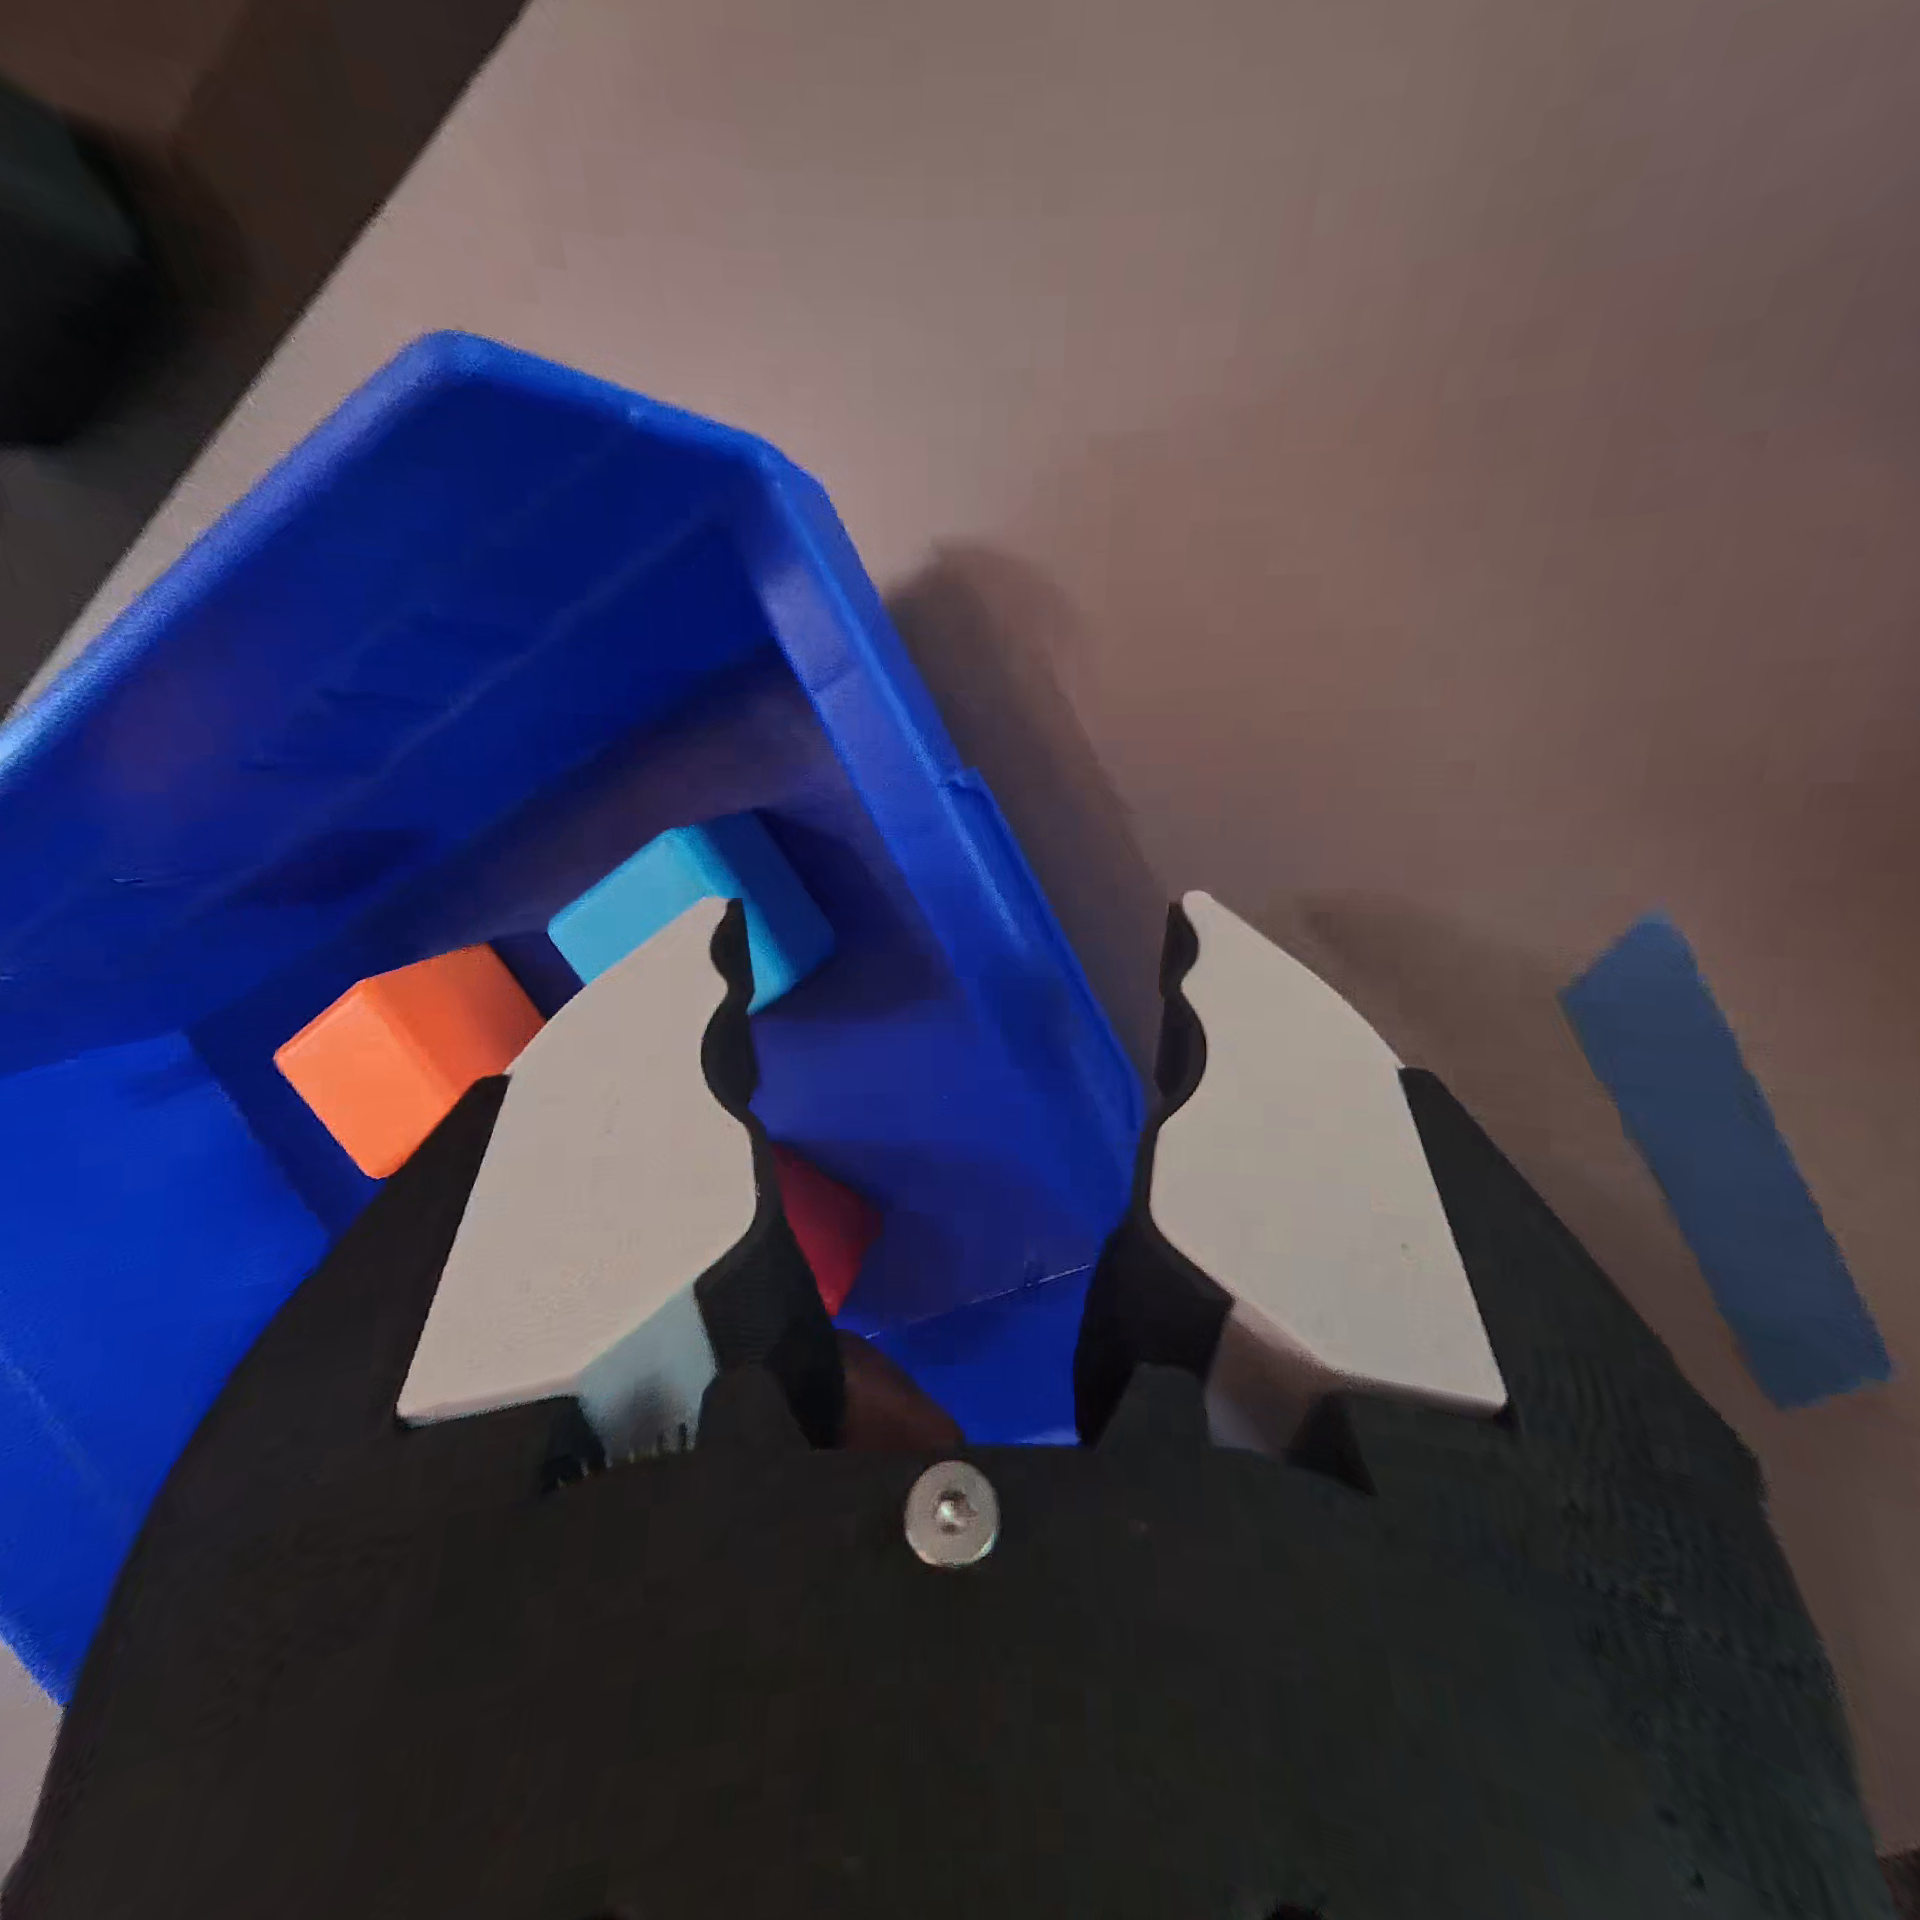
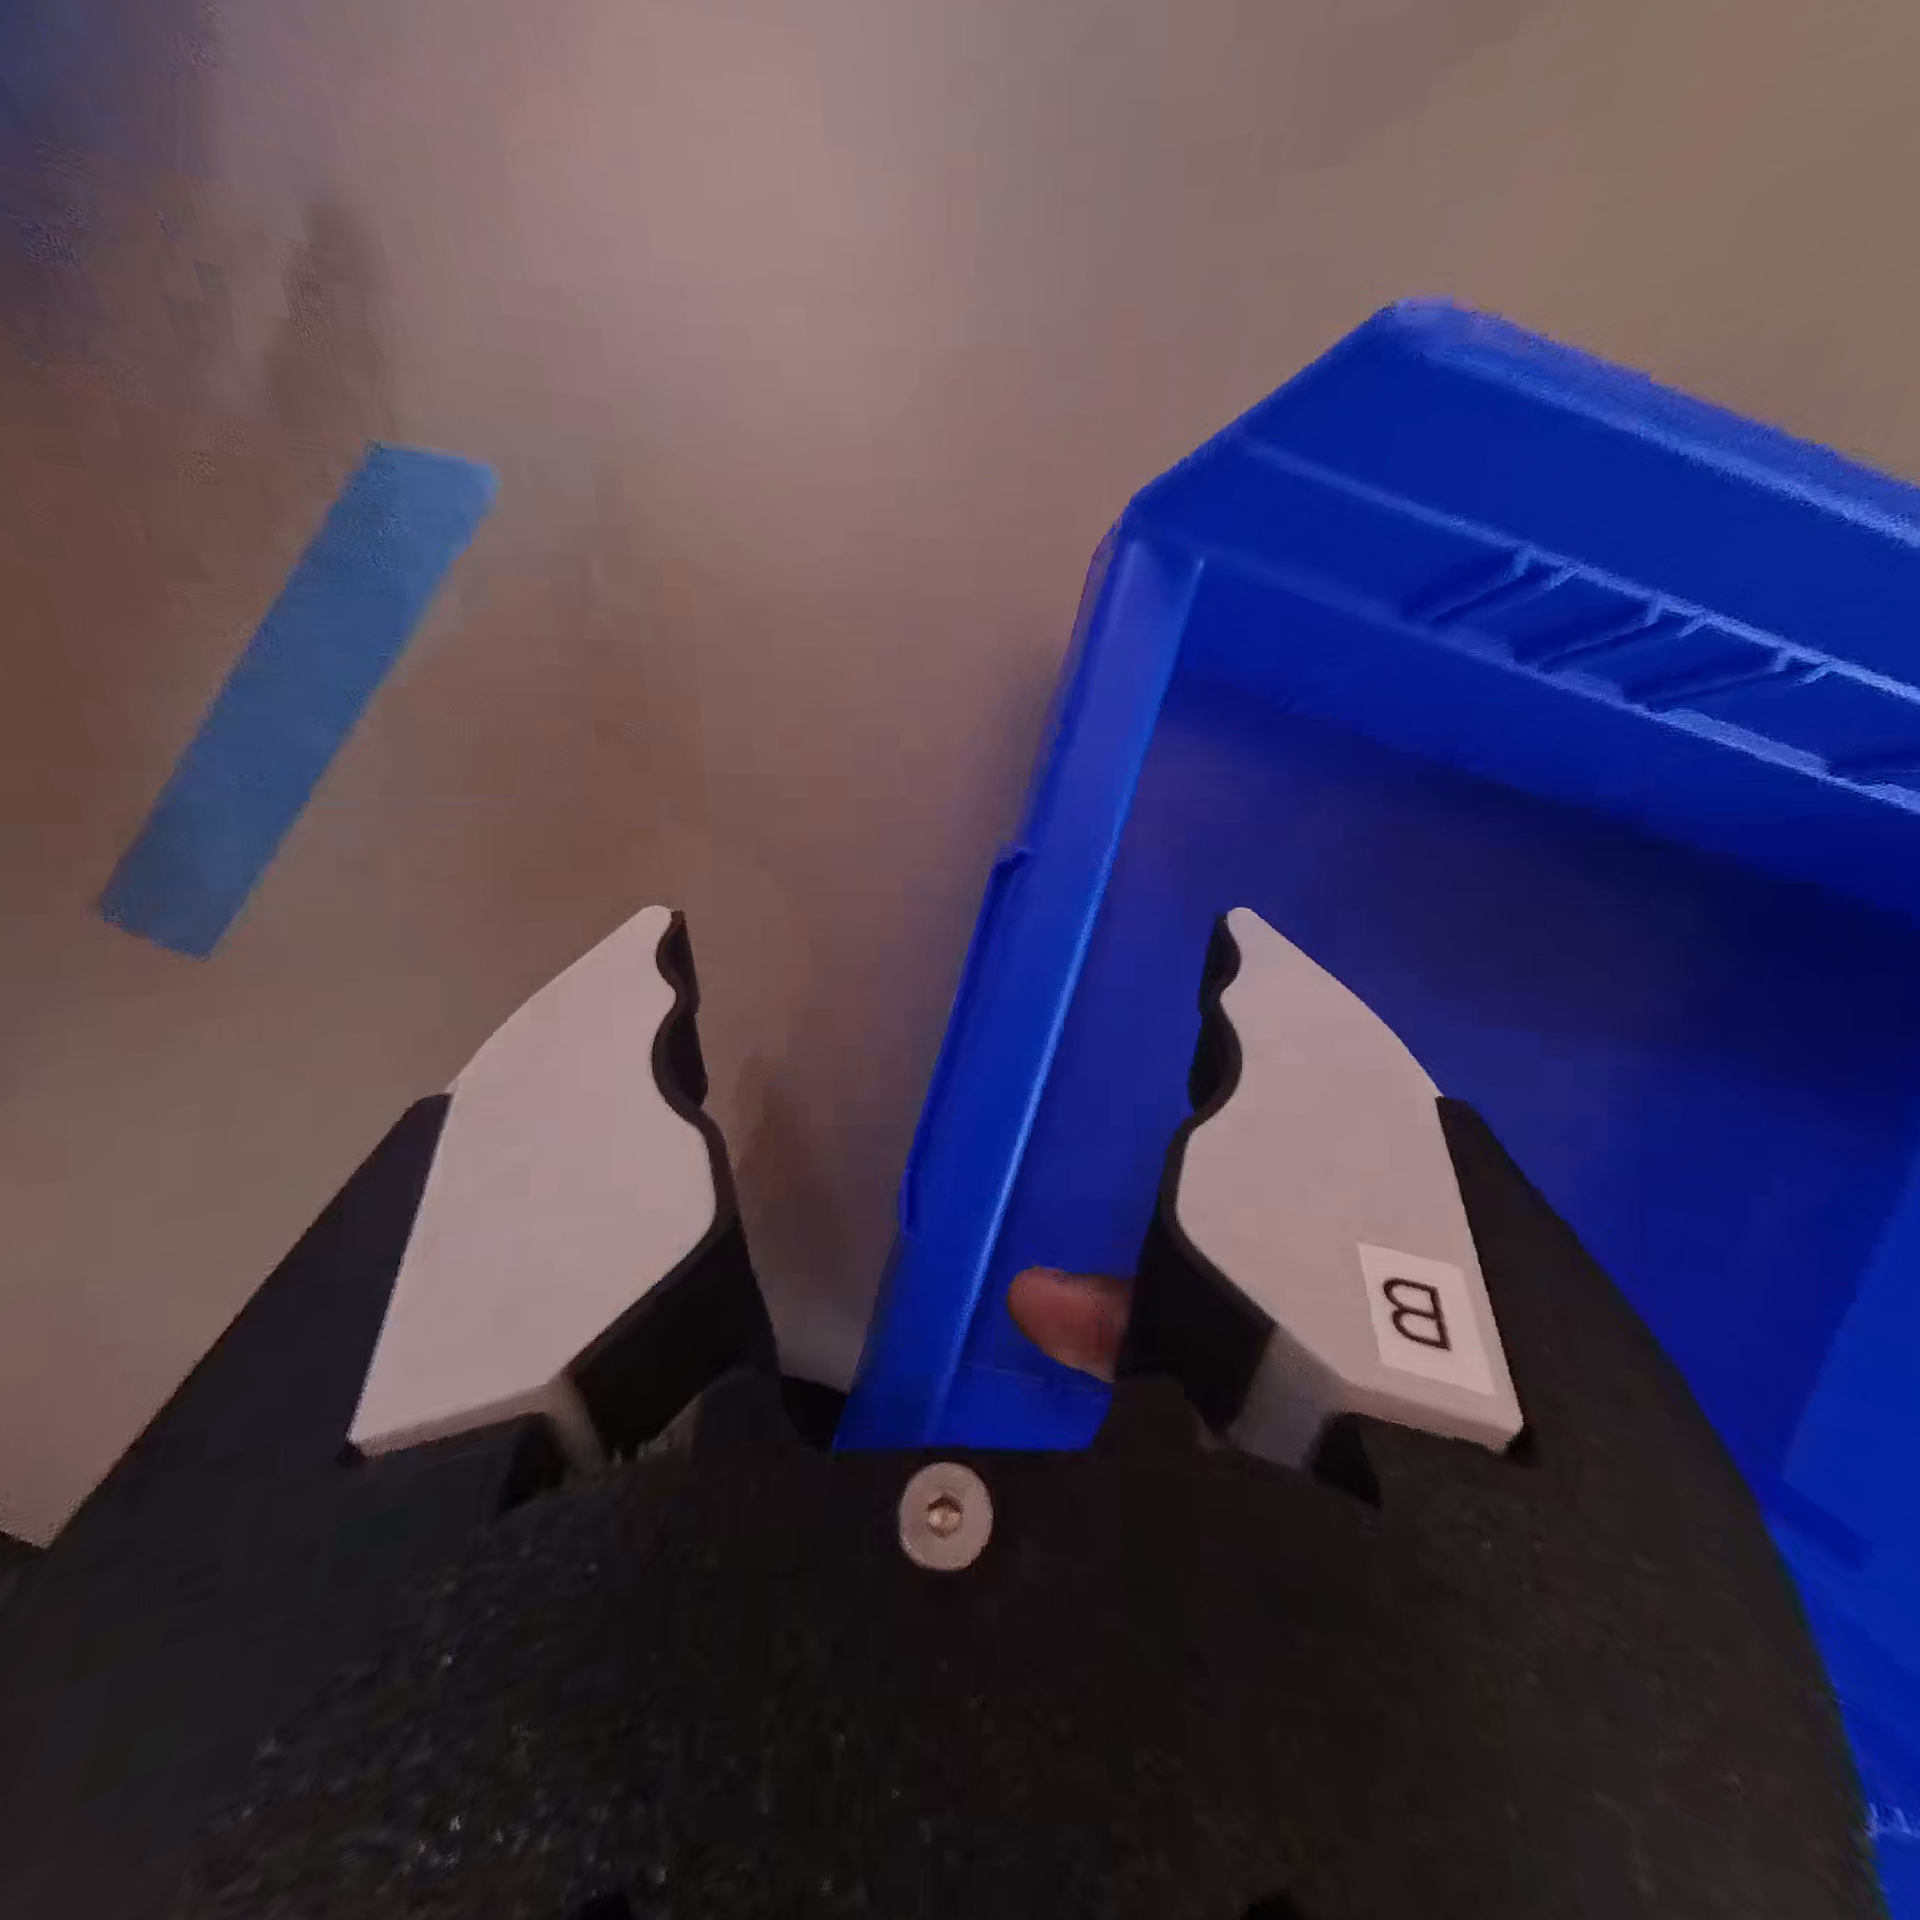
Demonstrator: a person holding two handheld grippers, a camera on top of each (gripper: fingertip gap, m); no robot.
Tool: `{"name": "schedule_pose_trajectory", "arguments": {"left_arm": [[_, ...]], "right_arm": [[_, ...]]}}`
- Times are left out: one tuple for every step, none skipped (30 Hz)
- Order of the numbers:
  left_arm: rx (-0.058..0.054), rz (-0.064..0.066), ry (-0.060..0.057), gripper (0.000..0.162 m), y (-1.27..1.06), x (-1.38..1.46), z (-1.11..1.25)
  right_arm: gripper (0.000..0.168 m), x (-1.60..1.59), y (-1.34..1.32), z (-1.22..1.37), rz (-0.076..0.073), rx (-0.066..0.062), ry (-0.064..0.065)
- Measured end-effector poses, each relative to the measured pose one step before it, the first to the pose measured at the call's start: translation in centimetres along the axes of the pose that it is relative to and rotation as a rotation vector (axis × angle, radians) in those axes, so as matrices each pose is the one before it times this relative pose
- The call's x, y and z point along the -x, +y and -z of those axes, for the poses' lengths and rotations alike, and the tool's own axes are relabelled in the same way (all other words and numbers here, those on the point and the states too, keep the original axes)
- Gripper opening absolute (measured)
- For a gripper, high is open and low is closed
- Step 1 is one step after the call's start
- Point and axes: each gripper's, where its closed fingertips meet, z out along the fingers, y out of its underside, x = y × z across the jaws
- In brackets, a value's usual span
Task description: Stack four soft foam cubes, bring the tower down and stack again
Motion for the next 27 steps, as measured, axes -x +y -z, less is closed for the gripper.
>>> {"name": "schedule_pose_trajectory", "arguments": {"left_arm": [[0.0277,0.0088,0.0052,0.076,0.236,0.127,-0.629],[0.0225,0.0006,0.0042,0.076,0.265,0.031,-0.53],[0.0191,-0.0073,-0.0013,0.073,0.311,0.035,-0.437],[0.0125,-0.0101,0.0003,0.066,0.262,-0.039,-0.356],[0.0031,-0.0167,0.0096,0.05,0.16,-0.222,-0.292],[-0.0061,-0.026,0.0245,0.036,0.047,-0.484,-0.234],[-0.0145,-0.0264,-0.0081,0.035,-0.025,-0.054,-0.042],[-0.0111,-0.0328,-0.0058,0.035,0.08,-0.076,0.07],[-0.0033,-0.0294,0.0098,0.035,0.217,-0.291,0.093],[-0.0077,-0.0263,0.0127,0.035,0.218,-0.362,0.127],[-0.0112,-0.0278,0.0098,0.035,0.241,-0.398,0.132],[-0.0123,-0.0307,0.0059,0.035,0.318,-0.436,0.156],[-0.0121,-0.0331,0.0036,0.035,0.424,-0.515,0.201],[-0.0089,-0.0348,0.003,0.035,0.57,-0.608,0.267],[-0.0026,-0.0404,-0.0003,0.034,0.73,-0.681,0.328],[0.0016,-0.0503,-0.0053,0.034,0.83,-0.68,0.364],[0.0071,-0.051,-0.0064,0.034,0.899,-0.712,0.392],[0.0113,-0.0456,-0.0055,0.034,0.965,-0.718,0.395],[0.0122,-0.0496,-0.0082,0.034,0.988,-0.671,0.373],[0.0049,-0.0484,-0.0132,0.033,0.928,-0.596,0.338],[0.0021,-0.0467,-0.0144,0.033,0.896,-0.569,0.316],[-0.0024,-0.0614,-0.0208,0.033,0.811,-0.505,0.292],[-0.0074,-0.0471,-0.0221,0.033,0.725,-0.482,0.287],[-0.0052,-0.0355,-0.0175,0.033,0.718,-0.463,0.268],[-0.006,-0.046,-0.0206,0.033,0.723,-0.431,0.259],[-0.0003,-0.0358,-0.0182,0.033,0.826,-0.423,0.256],[0.0118,-0.0283,-0.016,0.032,0.954,-0.41,0.259]], "right_arm": [[0.091,-0.031,0.253,-0.304,0.0077,0.0245,0.0048],[0.089,-0.044,0.251,-0.317,0.0054,0.0225,0.0039],[0.088,-0.073,0.257,-0.31,0.0044,0.02,0.003],[0.085,-0.108,0.206,-0.303,0.0014,0.0153,0.0022],[0.079,-0.081,0.147,-0.286,0.0001,0.0097,-0.0007],[0.07,-0.032,0.148,-0.272,0.0048,0.0085,-0.0037],[0.061,-0.16,0.218,-0.256,0.0161,0.012,0.0076],[0.049,-0.497,0.231,-0.164,0.03,0.011,0.0343],[0.035,-0.462,0.138,-0.042,0.0359,0.0033,0.033],[0.03,-0.052,0.046,0.012,0.0315,-0.0032,0.0042],[0.03,0.128,0.034,0.041,0.0284,-0.0052,-0.0092],[0.031,0.156,0.028,0.051,0.0296,-0.007,-0.0097],[0.031,0.169,0.039,0.047,0.0297,-0.0078,-0.0087],[0.031,0.179,0.081,0.075,0.031,-0.008,-0.0082],[0.031,0.214,0.123,0.083,0.0352,-0.0075,-0.0084],[0.032,0.206,0.154,0.106,0.0398,-0.007,-0.0061],[0.032,0.186,0.17,0.101,0.0411,-0.0073,-0.0022],[0.032,0.182,0.152,0.103,0.0413,-0.0072,-0.0011],[0.033,0.188,0.162,0.103,0.042,-0.0066,-0.0014],[0.033,0.217,0.172,0.122,0.0425,-0.0047,-0.0022],[0.033,0.242,0.225,0.137,0.0441,-0.0014,-0.0032],[0.033,0.252,0.293,0.151,0.044,0.0019,-0.0031],[0.033,0.243,0.362,0.17,0.0428,0.0061,-0.0028],[0.033,0.237,0.471,0.189,0.044,0.01,-0.003],[0.033,0.233,0.591,0.196,0.047,0.0115,-0.0038],[0.032,0.224,0.718,0.191,0.0456,0.0115,-0.0041],[0.032,0.167,0.862,0.188,0.0394,0.0132,-0.0015]]}}
